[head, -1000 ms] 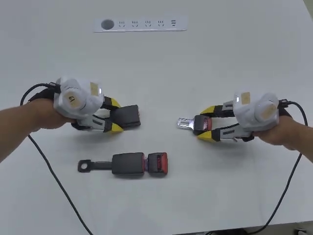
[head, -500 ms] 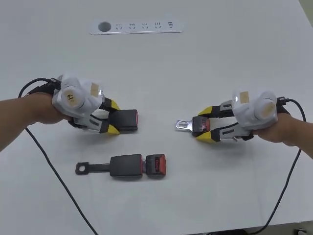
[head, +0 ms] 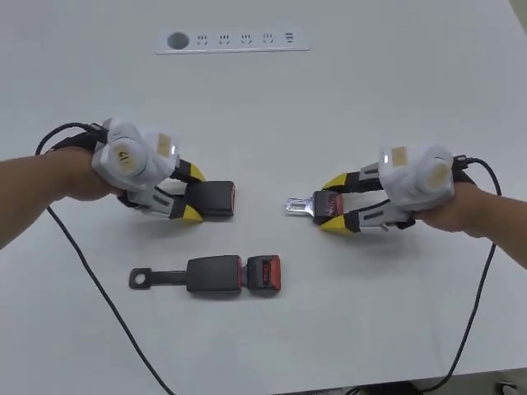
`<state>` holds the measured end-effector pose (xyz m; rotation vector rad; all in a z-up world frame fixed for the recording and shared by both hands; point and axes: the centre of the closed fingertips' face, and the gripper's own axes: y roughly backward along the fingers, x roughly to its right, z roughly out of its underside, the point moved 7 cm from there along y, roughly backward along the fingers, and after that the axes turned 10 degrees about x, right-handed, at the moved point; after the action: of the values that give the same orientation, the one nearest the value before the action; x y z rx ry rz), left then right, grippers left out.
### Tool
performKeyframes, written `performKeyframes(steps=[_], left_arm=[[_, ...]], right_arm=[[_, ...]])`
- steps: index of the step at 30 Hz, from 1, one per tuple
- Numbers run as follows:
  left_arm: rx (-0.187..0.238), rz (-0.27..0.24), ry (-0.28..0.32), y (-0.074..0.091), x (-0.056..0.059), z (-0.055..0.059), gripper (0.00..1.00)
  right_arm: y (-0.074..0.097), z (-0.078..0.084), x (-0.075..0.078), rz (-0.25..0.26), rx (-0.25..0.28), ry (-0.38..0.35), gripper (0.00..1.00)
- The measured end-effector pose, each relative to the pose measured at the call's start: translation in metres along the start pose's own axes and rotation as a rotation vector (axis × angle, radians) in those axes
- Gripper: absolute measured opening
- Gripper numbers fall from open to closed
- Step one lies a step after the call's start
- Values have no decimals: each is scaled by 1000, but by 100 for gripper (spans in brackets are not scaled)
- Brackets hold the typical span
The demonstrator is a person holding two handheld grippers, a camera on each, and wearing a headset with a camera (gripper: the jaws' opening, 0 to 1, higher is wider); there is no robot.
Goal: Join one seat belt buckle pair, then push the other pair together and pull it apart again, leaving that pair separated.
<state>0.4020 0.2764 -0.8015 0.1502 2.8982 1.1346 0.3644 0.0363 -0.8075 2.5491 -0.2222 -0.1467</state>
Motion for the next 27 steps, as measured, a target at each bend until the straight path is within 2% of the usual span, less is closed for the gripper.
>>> performKeyframes(steps=[27], left_arm=[[-21,-3,7,5,2,2,33]], right_arm=[[-37,-24,-3,-32,41,18,36]])
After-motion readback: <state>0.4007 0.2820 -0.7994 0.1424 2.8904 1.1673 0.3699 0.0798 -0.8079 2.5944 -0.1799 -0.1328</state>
